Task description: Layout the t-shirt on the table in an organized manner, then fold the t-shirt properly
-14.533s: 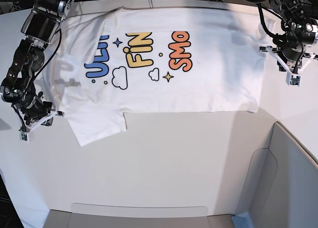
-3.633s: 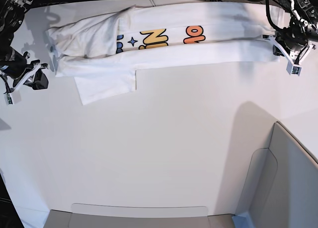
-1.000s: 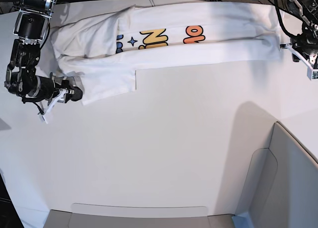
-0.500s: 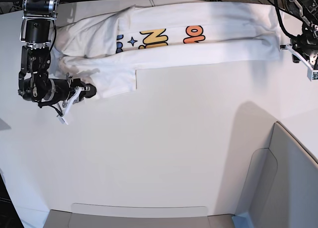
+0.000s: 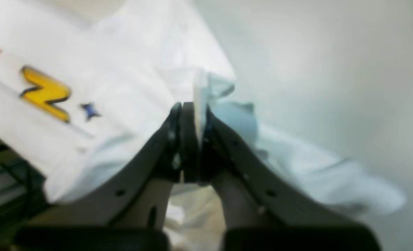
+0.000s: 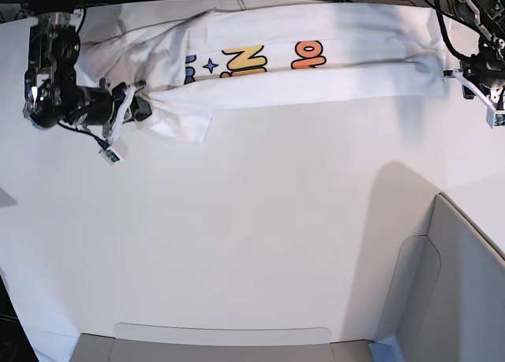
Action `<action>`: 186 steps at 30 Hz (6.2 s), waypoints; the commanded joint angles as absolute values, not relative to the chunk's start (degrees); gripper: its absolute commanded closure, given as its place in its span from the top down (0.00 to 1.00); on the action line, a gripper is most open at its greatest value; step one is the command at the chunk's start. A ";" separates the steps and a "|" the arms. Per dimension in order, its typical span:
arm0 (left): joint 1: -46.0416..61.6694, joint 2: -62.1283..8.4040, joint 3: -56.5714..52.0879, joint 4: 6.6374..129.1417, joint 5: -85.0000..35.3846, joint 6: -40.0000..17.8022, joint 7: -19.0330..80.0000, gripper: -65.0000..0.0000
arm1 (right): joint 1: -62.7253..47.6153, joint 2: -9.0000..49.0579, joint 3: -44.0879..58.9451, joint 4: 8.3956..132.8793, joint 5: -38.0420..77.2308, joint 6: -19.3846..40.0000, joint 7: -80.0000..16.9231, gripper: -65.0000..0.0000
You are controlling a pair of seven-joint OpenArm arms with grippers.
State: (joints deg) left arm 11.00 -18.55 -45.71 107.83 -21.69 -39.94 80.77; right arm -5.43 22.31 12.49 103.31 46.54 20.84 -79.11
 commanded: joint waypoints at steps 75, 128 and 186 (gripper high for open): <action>20.35 -19.82 -58.42 84.88 -53.32 -40.00 80.00 0.44 | -23.34 16.84 23.25 115.30 65.71 21.14 -78.20 0.25; 21.58 -22.11 -55.52 84.35 -69.93 -40.00 80.00 0.57 | -23.34 17.01 23.08 110.46 65.54 21.23 -78.20 0.25; 22.99 -21.76 -53.05 84.70 -59.12 -40.00 78.20 0.58 | -23.16 17.10 23.25 110.46 65.54 21.23 -78.29 0.25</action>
State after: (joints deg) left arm 22.70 -20.67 -52.51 83.81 -58.92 -39.94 78.30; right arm -23.46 16.51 22.87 109.51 64.31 21.04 -78.87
